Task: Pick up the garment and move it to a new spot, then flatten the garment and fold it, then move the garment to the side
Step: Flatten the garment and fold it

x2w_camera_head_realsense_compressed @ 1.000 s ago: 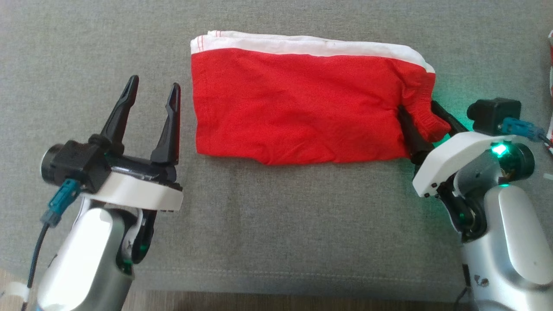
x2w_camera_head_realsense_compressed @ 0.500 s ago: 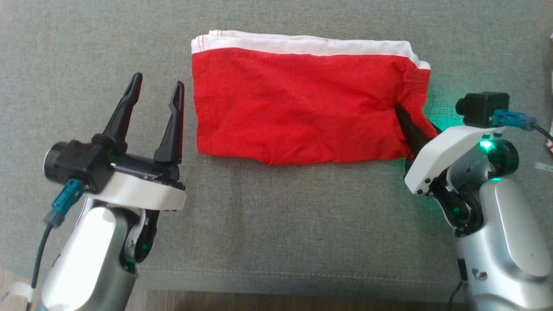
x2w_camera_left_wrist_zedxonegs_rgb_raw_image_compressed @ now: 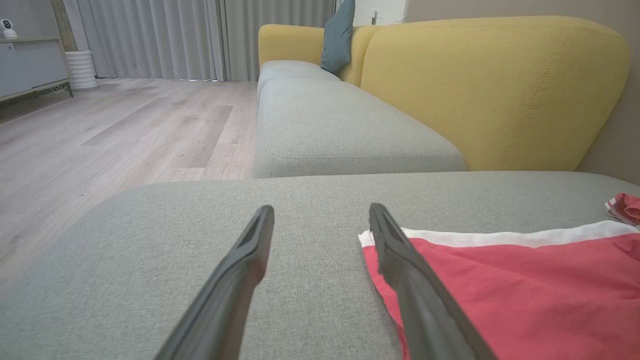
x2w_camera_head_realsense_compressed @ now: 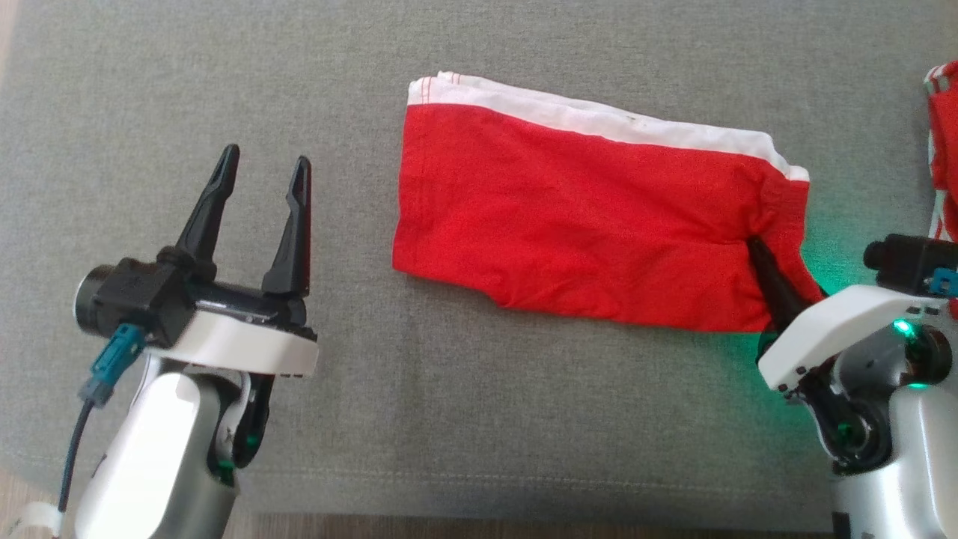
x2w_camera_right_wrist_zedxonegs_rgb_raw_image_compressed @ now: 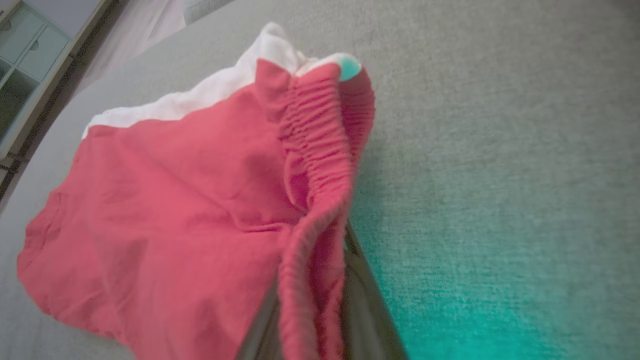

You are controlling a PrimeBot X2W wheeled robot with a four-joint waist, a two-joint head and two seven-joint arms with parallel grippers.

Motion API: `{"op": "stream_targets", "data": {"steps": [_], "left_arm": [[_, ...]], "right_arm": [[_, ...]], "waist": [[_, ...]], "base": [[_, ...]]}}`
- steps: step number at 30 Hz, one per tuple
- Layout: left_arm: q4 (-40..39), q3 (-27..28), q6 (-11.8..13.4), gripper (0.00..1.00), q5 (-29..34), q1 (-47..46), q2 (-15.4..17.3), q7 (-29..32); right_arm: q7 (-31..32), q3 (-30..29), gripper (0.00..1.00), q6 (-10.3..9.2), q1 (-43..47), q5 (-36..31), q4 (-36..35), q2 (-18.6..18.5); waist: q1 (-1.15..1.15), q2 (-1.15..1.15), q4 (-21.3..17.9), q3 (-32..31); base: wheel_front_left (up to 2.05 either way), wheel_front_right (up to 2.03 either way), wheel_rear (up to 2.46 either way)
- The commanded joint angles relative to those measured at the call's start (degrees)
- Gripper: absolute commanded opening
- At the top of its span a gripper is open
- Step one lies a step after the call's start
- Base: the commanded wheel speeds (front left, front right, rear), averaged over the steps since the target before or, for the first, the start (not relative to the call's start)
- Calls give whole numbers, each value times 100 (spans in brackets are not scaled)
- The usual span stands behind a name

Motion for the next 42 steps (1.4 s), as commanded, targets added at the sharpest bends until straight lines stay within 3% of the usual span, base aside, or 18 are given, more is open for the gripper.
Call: {"op": "stream_targets", "data": {"steps": [1,4,8,9,11,15,17,21,28,33,34,35,36,42], "left_arm": [[-170,255,12,100,58,-54,102,-30],[-175,248,11,100,68,-35,98,-30],[-173,211,14,100,89,-19,91,-30],[-173,211,14,100,89,-19,91,-30],[-172,201,13,100,92,-15,99,-30],[-159,173,2,100,92,-28,99,-30],[-147,145,5,100,93,-32,80,-30],[-113,104,-8,100,83,-44,39,-30],[-70,90,-37,100,72,-79,-47,-30],[-69,124,-80,100,79,-93,-98,-30],[-66,136,-88,100,80,-96,-106,-30],[-62,150,-96,100,82,-99,-114,-30],[-61,166,-102,100,86,-101,-118,-30],[-65,250,-119,100,140,-96,-134,-30]], "right_arm": [[23,116,0,-5,-8,77,-322,-25],[125,246,0,-5,-101,503,-593,-25],[325,514,0,-5,-218,1844,-894,-25],[325,514,0,-5,-218,1844,-894,-25],[382,667,0,-5,-328,2471,-949,-25],[359,1155,0,-5,-669,3619,-673,-25],[192,1745,0,-5,-1032,4206,-274,-25],[-220,2589,0,-5,-1577,4640,413,-25],[-1629,3388,0,-5,-2554,4167,2017,-25],[-2175,3928,0,-5,-2958,4154,2797,-25],[-2305,4016,22,-5,-3032,4118,2907,-25],[-2428,4105,67,-5,-3095,4118,2966,-25],[-2559,4202,100,-5,-3157,4100,2998,-25],[-3718,4532,100,-5,-3472,3044,3083,-25]], "waist": [[0,0,-13,-23],[0,0,-15,-57],[0,0,0,-121],[0,0,0,-121],[0,0,10,-140],[0,0,74,-164],[0,0,158,-172],[0,0,299,-163],[0,0,509,-97],[0,0,568,-34],[0,0,569,-25],[0,0,568,-15],[0,0,561,-6],[0,0,465,-3]], "base": [[0,0,0],[0,0,0],[0,0,0],[0,0,0],[0,0,0],[0,0,0],[0,0,0],[0,0,0],[0,0,0],[0,0,0],[0,0,0],[0,0,0],[0,0,0],[0,0,0]]}}
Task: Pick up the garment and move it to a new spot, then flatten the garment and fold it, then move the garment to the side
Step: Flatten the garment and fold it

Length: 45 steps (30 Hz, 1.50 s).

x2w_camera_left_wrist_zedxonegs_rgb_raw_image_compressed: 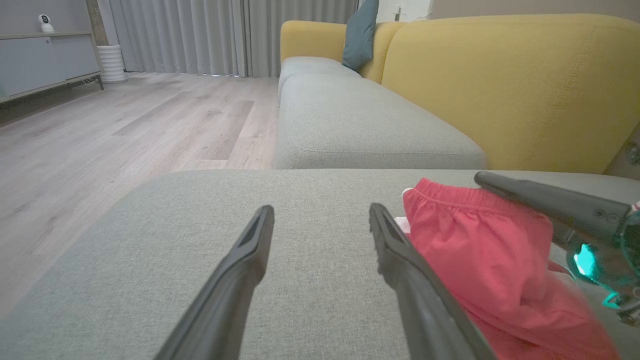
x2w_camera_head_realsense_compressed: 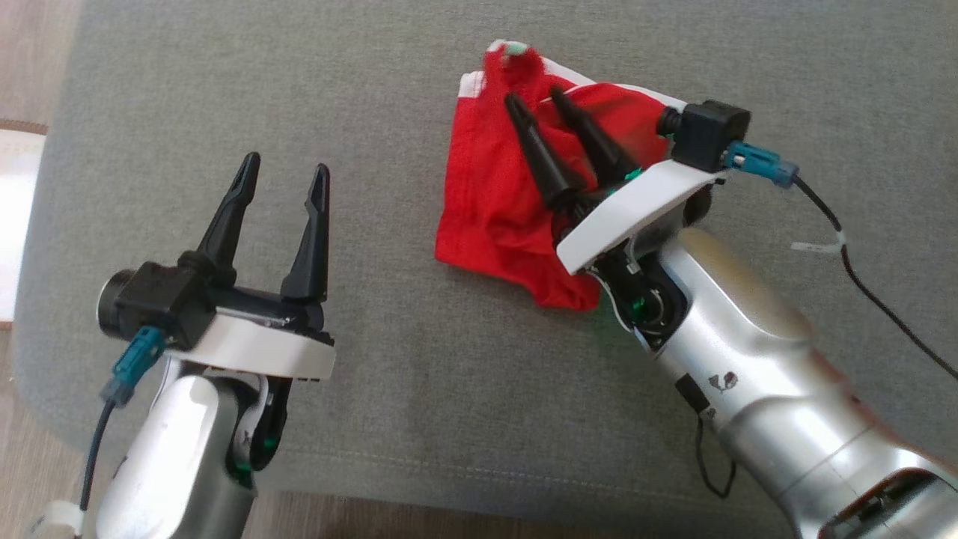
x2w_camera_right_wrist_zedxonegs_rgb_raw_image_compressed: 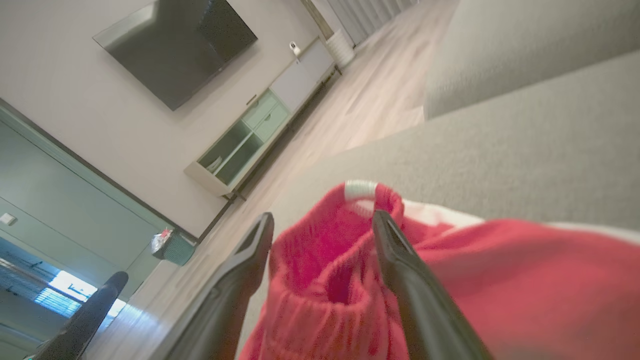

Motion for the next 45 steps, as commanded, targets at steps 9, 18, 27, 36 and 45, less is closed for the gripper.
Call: {"op": "stream_targets", "data": {"steps": [9,18,27,36,45], "left_arm": [[-226,368,-20,100,113,-72,122,-30],[-279,515,17,100,114,9,218,-30],[-368,562,78,100,147,116,358,0],[-447,578,129,100,124,178,441,68],[-490,603,181,100,95,173,490,84]], "right_arm": [[-670,-1184,100,-4,366,-2336,-917,122],[-227,-2853,100,-4,1893,-4028,-3001,107],[376,-3712,100,-4,3613,-4368,-4897,127],[501,-3912,100,-4,4119,-4262,-5322,128],[486,-3946,100,-4,4119,-4221,-5362,129]], "waist": [[0,0,-208,-27],[0,0,-333,-64],[0,0,-479,-126],[0,0,-566,-137],[0,0,-608,-89]], "base": [[0,0,0],[0,0,0],[0,0,0],[0,0,0],[0,0,0]]}}
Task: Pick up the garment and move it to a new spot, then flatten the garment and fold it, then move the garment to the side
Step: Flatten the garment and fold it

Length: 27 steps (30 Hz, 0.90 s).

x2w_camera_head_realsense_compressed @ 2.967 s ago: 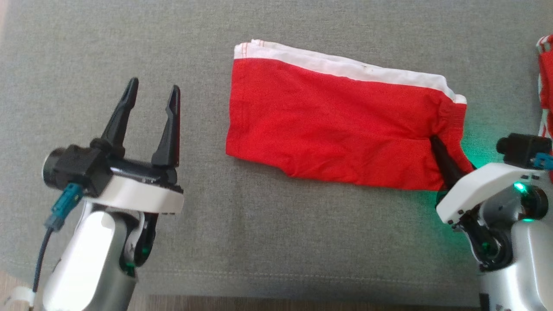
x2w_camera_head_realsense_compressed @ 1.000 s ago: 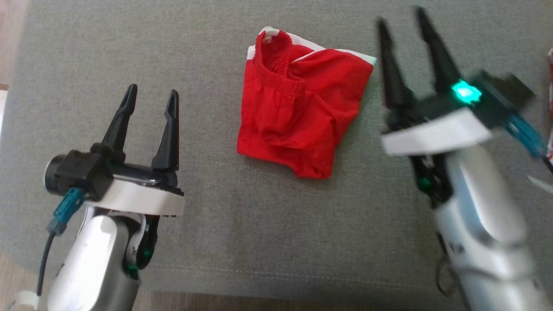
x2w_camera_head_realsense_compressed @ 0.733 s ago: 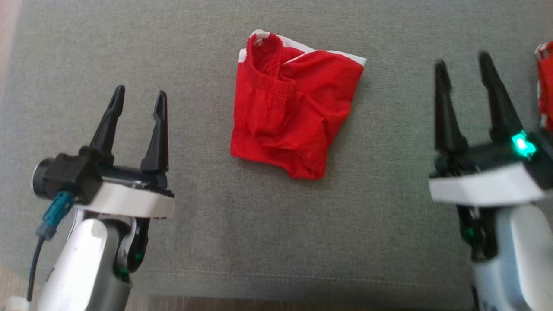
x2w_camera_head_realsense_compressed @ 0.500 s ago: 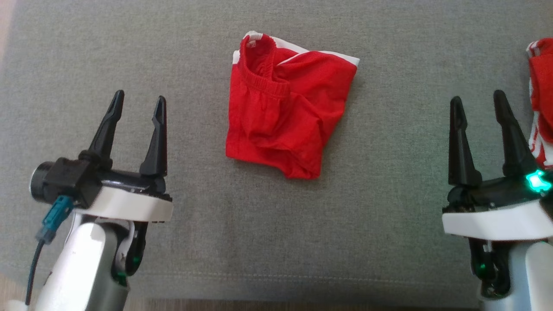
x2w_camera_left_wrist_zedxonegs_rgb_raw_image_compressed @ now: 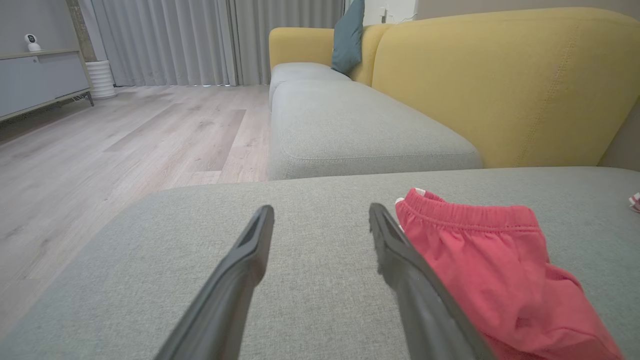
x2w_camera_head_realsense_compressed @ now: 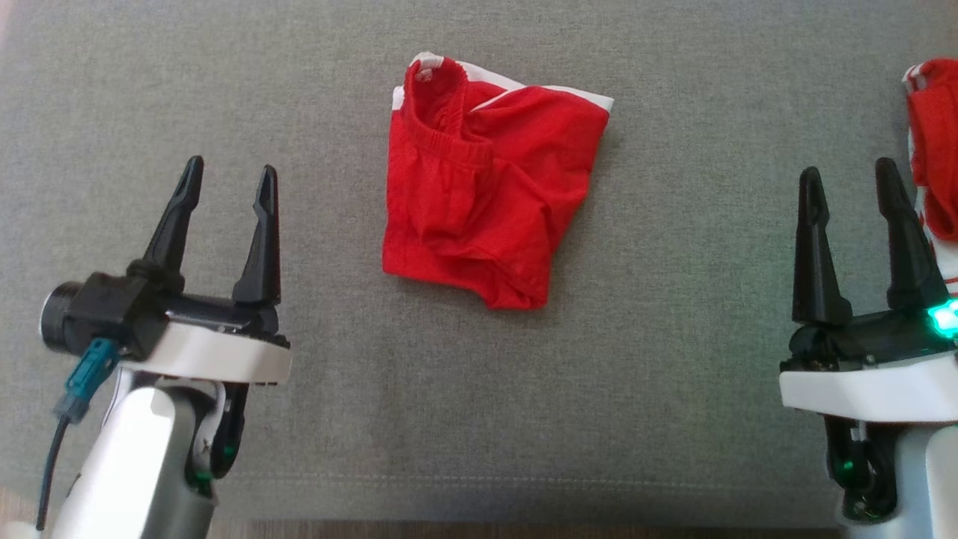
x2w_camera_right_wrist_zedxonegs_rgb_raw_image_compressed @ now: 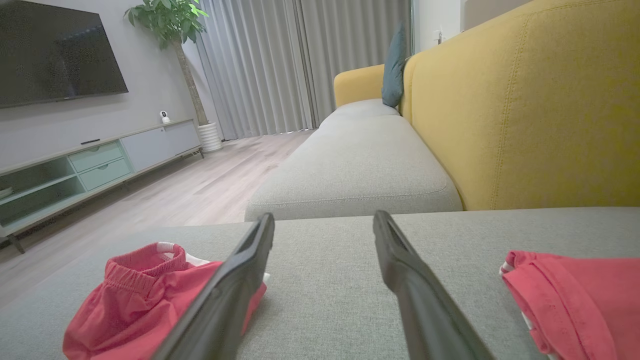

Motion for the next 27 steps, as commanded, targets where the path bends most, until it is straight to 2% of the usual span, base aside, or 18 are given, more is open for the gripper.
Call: {"op": "stream_targets", "data": {"steps": [1,3,4,5,6,10,14,18,20,27], "left_arm": [[-217,247,23,100,-10,-77,189,4],[-226,237,31,100,-7,-80,195,5],[-231,229,35,100,-6,-80,195,6],[-236,219,37,100,-5,-81,194,7],[-238,212,37,100,-7,-84,194,7],[-233,194,36,100,-22,-101,185,4],[-229,185,44,100,-40,-157,142,-16],[-186,154,14,100,-63,-232,80,-42],[-144,87,-10,100,-46,-270,21,-58],[-12,-70,-95,100,-1,-348,-117,-89]], "right_arm": [[27,130,100,-4,-14,33,-229,-9],[29,133,100,-4,-24,37,-215,-9],[28,134,82,-4,-30,41,-207,-9],[49,134,47,-4,-30,65,-186,-9],[80,128,0,-4,-34,70,-154,-9],[145,195,0,-4,-140,88,-17,-9],[203,660,0,-4,-528,178,452,-8],[191,1406,0,-4,-1078,493,1259,-8],[160,1878,0,-4,-1513,767,1946,-8],[0,2765,0,-4,-2412,1331,3244,-8]], "waist": [[0,0,-11,12],[0,0,-20,18],[0,0,-22,18],[0,0,-20,19],[0,0,-17,21],[0,0,5,24],[0,0,100,41],[0,0,254,58],[0,0,376,88],[0,0,619,101]], "base": [[0,0,0],[0,0,0],[0,0,0],[0,0,0],[0,0,0],[0,0,0],[0,0,0],[0,0,0],[0,0,0],[0,0,0]]}}
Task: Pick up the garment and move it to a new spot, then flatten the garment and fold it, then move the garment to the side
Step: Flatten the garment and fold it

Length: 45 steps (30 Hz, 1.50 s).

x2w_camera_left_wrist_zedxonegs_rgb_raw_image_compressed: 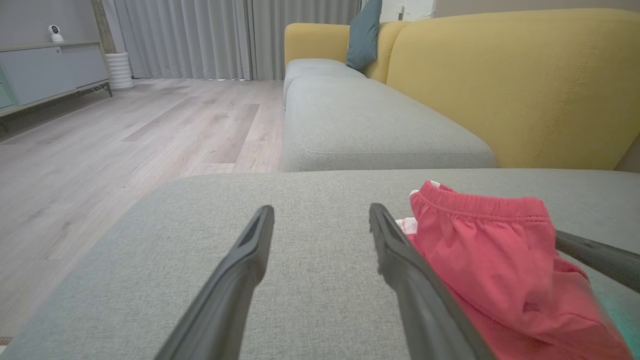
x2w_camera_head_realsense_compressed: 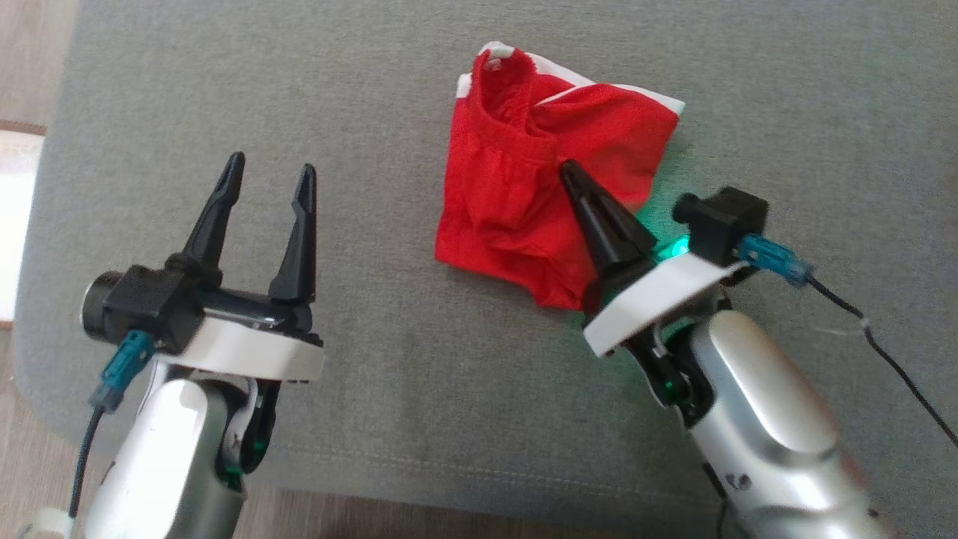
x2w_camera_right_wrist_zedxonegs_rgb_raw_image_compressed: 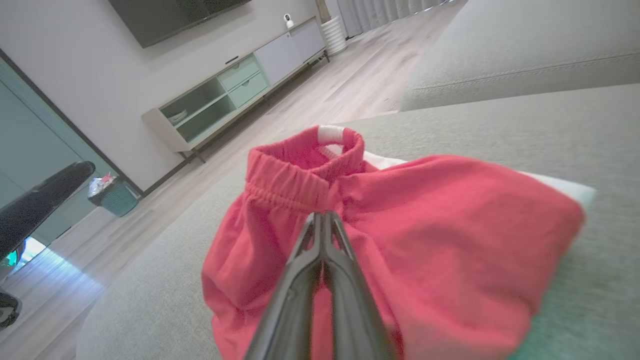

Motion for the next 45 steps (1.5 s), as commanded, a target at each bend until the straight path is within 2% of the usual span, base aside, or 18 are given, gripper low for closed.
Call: {"op": "stream_targets", "data": {"steps": [1,11,20,26,31,32,33,34,39,45], "left_arm": [[-132,179,-5,100,16,-193,80,-56],[-34,185,-74,100,30,-233,-42,-73],[-25,262,-154,100,71,-209,-147,-75],[9,321,-181,100,125,-183,-211,-76],[-27,437,-151,100,190,-92,-228,-76],[-42,465,-141,100,200,-71,-234,-76],[-66,495,-126,100,212,-51,-243,-76],[-103,531,-108,100,229,-36,-252,-76],[-272,717,-83,100,319,80,-272,-76],[-367,911,-129,100,424,275,-282,-76]], "right_arm": [[-105,192,0,-4,-132,60,-81,84],[4,892,0,-4,-897,308,884,84],[511,1421,0,-4,-1349,-178,1398,84],[308,1334,0,-4,-1257,-136,1156,84],[-146,922,0,-4,-915,-97,574,84],[-243,786,27,-4,-826,-148,443,84],[-339,641,77,-4,-729,-196,291,84],[-419,453,100,-4,-624,-278,141,84],[-634,-652,100,-4,34,-854,-757,84],[-376,-1703,100,-4,917,-1317,-1991,84]], "waist": [[0,0,55,8],[0,0,290,19],[0,0,423,66],[0,0,428,-7],[0,0,329,-139],[0,0,306,-174],[0,0,285,-200],[0,0,265,-221],[0,0,162,-363],[0,0,16,-564]], "base": [[0,0,0],[0,0,0],[0,0,0],[0,0,0],[0,0,0],[0,0,0],[0,0,0],[0,0,0],[0,0,0],[0,0,0]]}}
